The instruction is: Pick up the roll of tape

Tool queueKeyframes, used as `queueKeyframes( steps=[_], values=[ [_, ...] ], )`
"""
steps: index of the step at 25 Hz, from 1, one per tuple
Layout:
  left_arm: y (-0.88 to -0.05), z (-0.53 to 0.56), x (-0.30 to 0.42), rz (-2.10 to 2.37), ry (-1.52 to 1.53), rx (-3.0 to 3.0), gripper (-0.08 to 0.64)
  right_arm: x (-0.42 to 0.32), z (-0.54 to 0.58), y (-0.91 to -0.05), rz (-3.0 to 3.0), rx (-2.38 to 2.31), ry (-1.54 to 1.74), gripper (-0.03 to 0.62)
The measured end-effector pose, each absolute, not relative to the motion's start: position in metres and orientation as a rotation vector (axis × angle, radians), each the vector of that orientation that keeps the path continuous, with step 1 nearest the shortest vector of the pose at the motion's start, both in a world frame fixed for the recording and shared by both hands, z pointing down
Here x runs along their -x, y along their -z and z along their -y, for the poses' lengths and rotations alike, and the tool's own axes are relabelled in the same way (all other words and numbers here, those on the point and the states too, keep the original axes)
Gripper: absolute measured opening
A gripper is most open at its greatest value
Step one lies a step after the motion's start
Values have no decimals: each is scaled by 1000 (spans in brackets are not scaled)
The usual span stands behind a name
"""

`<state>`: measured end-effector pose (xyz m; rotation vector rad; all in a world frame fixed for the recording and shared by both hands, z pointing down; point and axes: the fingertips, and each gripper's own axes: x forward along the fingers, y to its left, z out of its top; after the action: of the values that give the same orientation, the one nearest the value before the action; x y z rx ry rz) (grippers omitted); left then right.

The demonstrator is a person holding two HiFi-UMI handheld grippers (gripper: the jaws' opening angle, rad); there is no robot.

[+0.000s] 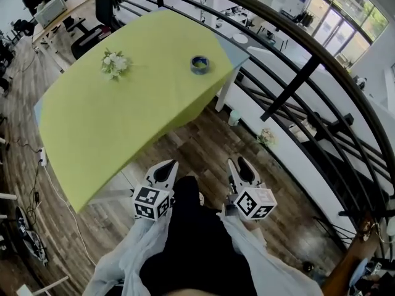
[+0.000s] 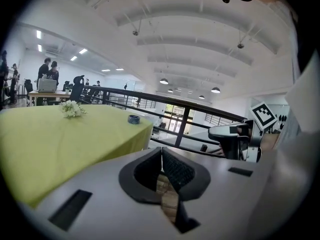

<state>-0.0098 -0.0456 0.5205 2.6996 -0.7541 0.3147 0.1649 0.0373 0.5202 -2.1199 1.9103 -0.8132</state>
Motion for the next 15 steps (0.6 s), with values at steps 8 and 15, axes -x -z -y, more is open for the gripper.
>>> queueKeyframes(
  steps=[8, 15],
  values=[
    [-532, 49, 20, 805, -319, -2642, 17, -158, -28, -534, -1944, 2076, 869, 189],
    [-529, 78, -1, 794, -324, -2661, 17, -172, 1, -532, -1951, 2067, 872, 188]
  ],
)
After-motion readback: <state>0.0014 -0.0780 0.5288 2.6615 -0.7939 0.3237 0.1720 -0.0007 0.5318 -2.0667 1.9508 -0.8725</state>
